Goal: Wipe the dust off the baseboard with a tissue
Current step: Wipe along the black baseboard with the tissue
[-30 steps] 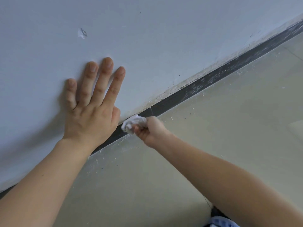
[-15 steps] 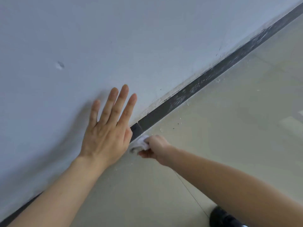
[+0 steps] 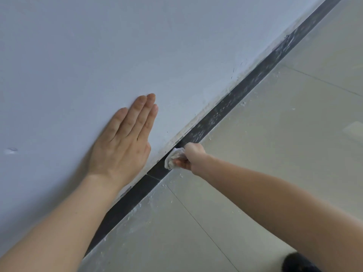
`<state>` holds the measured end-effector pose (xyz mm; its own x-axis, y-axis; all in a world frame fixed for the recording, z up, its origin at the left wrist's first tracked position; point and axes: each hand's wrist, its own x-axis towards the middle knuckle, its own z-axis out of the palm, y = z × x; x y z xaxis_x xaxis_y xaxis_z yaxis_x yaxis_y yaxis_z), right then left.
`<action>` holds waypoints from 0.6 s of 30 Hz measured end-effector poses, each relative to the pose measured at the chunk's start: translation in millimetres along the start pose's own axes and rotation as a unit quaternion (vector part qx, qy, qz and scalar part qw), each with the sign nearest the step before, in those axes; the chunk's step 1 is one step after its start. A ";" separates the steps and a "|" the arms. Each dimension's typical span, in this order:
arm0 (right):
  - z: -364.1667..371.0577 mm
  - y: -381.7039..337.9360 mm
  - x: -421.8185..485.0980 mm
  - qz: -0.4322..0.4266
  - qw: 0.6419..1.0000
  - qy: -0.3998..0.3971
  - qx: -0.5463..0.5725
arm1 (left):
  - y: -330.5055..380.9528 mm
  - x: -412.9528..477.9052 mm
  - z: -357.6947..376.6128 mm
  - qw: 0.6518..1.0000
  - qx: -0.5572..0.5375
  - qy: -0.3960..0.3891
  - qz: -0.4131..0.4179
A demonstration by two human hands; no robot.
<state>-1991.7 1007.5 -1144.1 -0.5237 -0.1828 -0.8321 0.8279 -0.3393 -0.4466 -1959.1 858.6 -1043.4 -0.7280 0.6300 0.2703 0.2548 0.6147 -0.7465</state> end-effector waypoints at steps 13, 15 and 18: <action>-26.4 16.1 -17.5 0.050 0.993 -0.038 -0.096 | 3.3 0.2 8.8 0.997 0.076 0.002 -0.008; -20.2 16.6 -6.7 0.069 0.991 -0.061 -0.099 | 3.9 -0.5 9.0 0.997 0.079 0.001 -0.008; -27.5 -3.7 18.1 0.040 0.996 -0.018 -0.072 | 3.5 -1.6 9.6 0.997 0.079 -0.002 -0.007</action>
<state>-1998.8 1030.8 -1166.6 -0.4589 -0.2373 -0.8562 0.8865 -0.1865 -0.4234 -1963.0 855.2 -1052.3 -0.7337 0.6200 0.2780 0.1419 0.5400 -0.8296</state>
